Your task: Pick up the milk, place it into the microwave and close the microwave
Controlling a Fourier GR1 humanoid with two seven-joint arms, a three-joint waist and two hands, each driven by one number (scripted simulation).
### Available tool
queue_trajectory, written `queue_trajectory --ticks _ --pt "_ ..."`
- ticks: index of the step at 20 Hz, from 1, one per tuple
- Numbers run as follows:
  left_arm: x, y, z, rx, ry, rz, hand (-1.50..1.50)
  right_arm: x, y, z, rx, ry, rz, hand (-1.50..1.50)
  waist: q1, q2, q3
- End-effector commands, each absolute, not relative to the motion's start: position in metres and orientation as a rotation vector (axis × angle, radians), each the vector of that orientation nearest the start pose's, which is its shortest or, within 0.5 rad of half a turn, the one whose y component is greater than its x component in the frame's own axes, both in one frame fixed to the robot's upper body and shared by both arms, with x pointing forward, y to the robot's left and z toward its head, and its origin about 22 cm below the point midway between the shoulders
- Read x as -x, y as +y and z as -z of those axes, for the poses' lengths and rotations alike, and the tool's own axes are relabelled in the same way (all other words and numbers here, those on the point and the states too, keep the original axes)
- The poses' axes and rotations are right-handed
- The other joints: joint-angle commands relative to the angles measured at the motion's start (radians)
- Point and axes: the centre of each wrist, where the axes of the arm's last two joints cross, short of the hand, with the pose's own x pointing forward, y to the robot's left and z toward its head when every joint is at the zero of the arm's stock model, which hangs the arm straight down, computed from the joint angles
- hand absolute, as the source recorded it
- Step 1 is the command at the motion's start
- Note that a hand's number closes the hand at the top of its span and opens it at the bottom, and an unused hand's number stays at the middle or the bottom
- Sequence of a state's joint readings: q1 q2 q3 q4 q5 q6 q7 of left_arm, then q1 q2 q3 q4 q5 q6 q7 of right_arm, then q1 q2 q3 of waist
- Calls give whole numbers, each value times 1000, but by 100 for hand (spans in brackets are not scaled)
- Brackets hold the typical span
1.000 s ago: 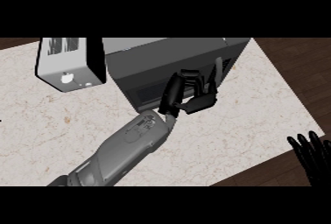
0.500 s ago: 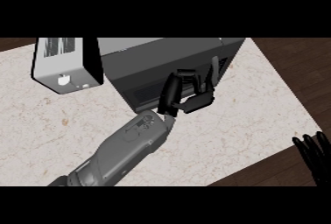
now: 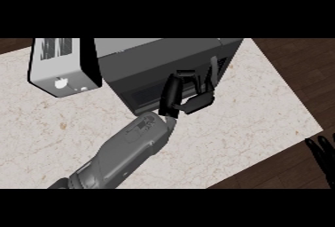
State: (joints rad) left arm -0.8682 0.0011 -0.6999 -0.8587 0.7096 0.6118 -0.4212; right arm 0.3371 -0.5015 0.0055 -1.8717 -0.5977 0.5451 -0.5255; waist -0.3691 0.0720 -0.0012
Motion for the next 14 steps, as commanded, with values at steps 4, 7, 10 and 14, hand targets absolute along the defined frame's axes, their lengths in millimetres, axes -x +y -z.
queue_trajectory --ticks 4,7,10,14 --pt "-364 14 -59 195 -1816 108 150 -158 -333 -53 -709 -2022 -173 -150 -14 19 1" --pt "-364 14 -57 188 -1817 112 150 -157 -333 -57 -729 -2004 -196 -150 -13 22 1" --pt "-363 15 -55 171 -1827 107 150 -154 -336 -58 -735 -1992 -199 -150 -26 19 2" --pt "-364 15 -55 178 -1829 96 150 -154 -336 -63 -750 -1984 -211 -150 -23 25 0"
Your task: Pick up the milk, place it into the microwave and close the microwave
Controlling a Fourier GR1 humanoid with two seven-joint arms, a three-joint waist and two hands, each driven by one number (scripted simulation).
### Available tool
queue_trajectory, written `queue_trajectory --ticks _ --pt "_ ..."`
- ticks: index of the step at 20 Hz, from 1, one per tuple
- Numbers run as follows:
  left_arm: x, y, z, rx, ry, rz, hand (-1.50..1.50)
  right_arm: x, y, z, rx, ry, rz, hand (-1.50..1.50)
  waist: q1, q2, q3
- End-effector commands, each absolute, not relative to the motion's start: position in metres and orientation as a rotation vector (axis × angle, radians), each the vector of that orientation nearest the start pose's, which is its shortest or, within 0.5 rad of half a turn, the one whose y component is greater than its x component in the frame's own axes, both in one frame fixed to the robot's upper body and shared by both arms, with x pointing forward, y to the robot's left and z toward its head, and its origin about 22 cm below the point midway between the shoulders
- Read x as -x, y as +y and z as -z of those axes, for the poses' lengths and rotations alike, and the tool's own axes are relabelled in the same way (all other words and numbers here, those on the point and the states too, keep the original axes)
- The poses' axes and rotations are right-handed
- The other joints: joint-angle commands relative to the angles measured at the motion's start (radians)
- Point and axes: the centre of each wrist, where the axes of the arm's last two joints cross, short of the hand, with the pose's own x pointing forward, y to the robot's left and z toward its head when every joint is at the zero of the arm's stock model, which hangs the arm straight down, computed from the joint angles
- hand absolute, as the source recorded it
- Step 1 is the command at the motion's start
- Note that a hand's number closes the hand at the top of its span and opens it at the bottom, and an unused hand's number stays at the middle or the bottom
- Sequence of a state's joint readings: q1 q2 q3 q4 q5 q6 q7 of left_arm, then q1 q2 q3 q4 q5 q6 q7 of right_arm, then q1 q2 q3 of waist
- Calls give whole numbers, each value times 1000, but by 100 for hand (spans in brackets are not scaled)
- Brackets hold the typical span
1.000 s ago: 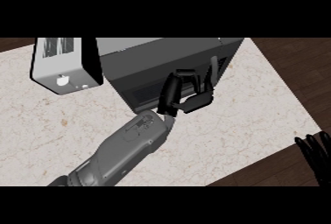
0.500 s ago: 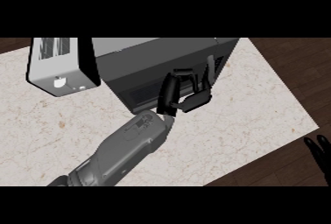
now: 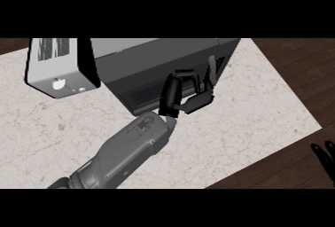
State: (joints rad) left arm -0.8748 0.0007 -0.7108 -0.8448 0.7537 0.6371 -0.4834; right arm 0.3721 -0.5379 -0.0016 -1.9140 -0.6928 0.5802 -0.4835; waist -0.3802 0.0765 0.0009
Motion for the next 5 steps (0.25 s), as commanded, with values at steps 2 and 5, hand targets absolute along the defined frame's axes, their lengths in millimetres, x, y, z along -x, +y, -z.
queue_trajectory --ticks 2,5 --pt "-365 15 -56 174 -1831 87 150 -150 -341 -63 -739 -1977 -204 -150 -23 16 0" --pt "-364 14 -55 175 -1836 97 150 -152 -339 -69 -764 -1980 -228 -150 -18 16 -1"
